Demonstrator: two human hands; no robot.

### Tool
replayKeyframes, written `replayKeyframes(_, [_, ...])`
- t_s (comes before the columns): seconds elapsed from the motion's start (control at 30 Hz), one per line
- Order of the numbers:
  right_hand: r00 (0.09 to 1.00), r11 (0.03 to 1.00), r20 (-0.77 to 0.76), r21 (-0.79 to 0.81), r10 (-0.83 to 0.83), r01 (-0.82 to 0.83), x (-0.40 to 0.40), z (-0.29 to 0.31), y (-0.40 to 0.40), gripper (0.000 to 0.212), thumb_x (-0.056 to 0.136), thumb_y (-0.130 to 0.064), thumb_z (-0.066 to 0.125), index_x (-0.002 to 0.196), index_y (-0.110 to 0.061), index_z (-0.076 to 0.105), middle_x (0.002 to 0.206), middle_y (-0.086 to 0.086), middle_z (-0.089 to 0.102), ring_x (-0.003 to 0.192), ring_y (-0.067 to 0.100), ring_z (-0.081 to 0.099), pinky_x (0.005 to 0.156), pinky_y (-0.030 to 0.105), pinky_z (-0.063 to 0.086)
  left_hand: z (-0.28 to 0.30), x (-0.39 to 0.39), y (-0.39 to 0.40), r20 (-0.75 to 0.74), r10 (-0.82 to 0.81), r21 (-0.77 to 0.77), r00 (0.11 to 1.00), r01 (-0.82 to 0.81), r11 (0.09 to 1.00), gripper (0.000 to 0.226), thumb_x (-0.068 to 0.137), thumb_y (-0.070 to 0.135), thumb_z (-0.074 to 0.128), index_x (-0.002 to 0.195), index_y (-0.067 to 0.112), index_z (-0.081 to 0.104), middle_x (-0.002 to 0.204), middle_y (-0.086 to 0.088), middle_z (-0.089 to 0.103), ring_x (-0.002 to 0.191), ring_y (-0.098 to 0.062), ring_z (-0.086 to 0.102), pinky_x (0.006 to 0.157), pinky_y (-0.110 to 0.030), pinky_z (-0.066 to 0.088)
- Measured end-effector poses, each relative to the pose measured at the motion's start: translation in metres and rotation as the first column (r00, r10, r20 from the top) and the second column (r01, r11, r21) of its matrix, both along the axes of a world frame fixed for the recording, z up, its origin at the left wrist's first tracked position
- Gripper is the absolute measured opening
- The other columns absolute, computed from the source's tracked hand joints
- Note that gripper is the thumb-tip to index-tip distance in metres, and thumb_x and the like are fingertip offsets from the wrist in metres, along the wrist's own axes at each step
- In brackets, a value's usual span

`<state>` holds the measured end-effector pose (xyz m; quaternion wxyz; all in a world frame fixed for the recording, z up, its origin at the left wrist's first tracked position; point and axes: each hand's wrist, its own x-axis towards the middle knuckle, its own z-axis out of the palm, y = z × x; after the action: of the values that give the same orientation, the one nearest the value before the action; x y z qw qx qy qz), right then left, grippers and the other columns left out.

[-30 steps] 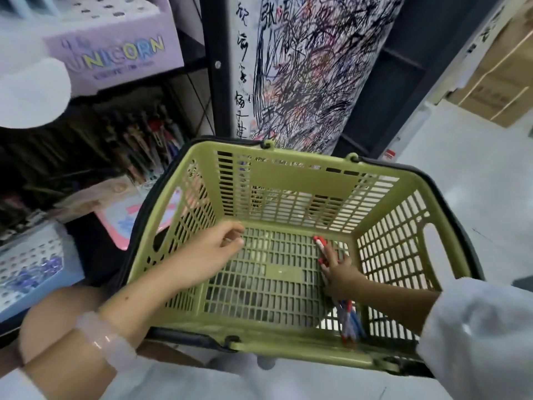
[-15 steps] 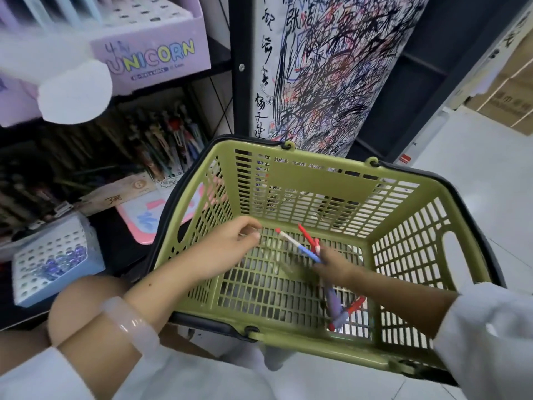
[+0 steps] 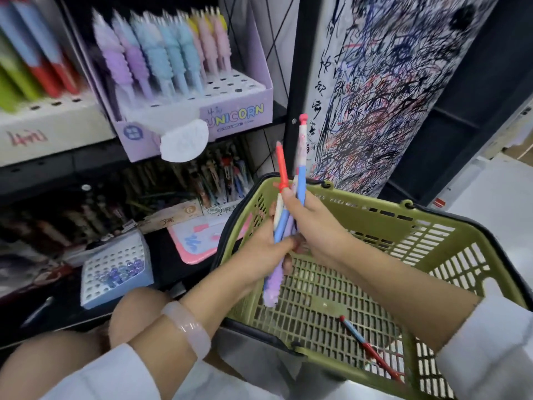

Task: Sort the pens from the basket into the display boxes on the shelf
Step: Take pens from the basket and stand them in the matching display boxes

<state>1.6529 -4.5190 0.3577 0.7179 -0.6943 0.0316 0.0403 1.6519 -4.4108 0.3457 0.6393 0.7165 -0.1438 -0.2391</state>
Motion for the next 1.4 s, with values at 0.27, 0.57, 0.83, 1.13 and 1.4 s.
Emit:
replayKeyframes(0.27, [0.992, 0.992, 0.059, -0.057, -0.112, 0.115, 0.006, 0.021, 0.018, 0.026, 0.1, -0.026, 0.038, 0.106, -0.015, 0.061, 0.1, 0.004, 0.065, 0.086, 0.01, 0.058, 0.063, 0.012, 0.048, 0.013, 0.003, 0.044, 0.034, 0.299, -0.094, 0.954, -0.295, 0.951, 0.019, 0.095, 0.01, 0.046, 0.077, 0.016, 0.047, 0.058, 0.001, 0.043, 0.041, -0.006, 0.037, 0.042, -0.018, 0.036])
replayKeyframes(0.57, [0.981, 0.98, 0.16, -0.183, 0.112, -0.082, -0.007, 0.037, 0.062, 0.022, 0.101, -0.025, 0.034, 0.09, -0.009, 0.045, 0.046, -0.003, 0.037, 0.035, 0.003, 0.027, 0.036, 0.013, 0.027, 0.041, 0.0, 0.094, 0.147, 0.522, -0.168, 0.84, -0.499, 0.85, 0.023, 0.092, 0.024, 0.055, 0.08, 0.006, 0.063, 0.036, 0.005, 0.042, 0.035, -0.007, 0.039, 0.045, -0.017, 0.04])
replayKeyframes(0.83, [0.89, 0.856, 0.192, -0.417, 0.413, -0.307, -0.011, 0.049, 0.128, 0.022, 0.099, -0.013, 0.039, 0.082, -0.021, 0.05, 0.075, -0.015, 0.059, 0.063, 0.002, 0.055, 0.059, 0.021, 0.046, 0.064, -0.003, 0.139, 0.084, 0.675, -0.305, 0.733, -0.626, 0.718, 0.012, 0.087, 0.013, 0.062, 0.078, 0.007, 0.058, 0.048, 0.007, 0.058, 0.037, -0.007, 0.047, 0.041, -0.021, 0.043])
replayKeyframes(1.13, [0.866, 0.875, 0.126, -0.024, 0.483, -0.484, 0.024, 0.085, 0.191, 0.033, 0.098, -0.019, 0.043, 0.074, -0.024, 0.065, 0.071, 0.002, 0.053, 0.069, 0.019, 0.044, 0.058, 0.024, 0.035, 0.084, -0.003, 0.214, 0.087, 0.625, -0.312, 0.776, -0.574, 0.757, 0.018, 0.092, 0.016, 0.056, 0.077, 0.006, 0.054, 0.044, 0.008, 0.054, 0.035, -0.006, 0.033, 0.038, -0.016, 0.035])
replayKeyframes(1.4, [0.851, 0.883, 0.238, -0.087, 0.469, -0.462, 0.036, 0.103, 0.236, 0.016, 0.097, -0.013, 0.047, 0.083, -0.012, 0.054, 0.061, -0.002, 0.053, 0.049, 0.003, 0.048, 0.047, 0.015, 0.038, 0.084, -0.003, 0.261, 0.082, 0.656, -0.333, 0.751, -0.6, 0.728, 0.03, 0.08, 0.031, 0.063, 0.081, 0.001, 0.064, 0.049, -0.005, 0.054, 0.036, -0.009, 0.036, 0.04, -0.019, 0.036])
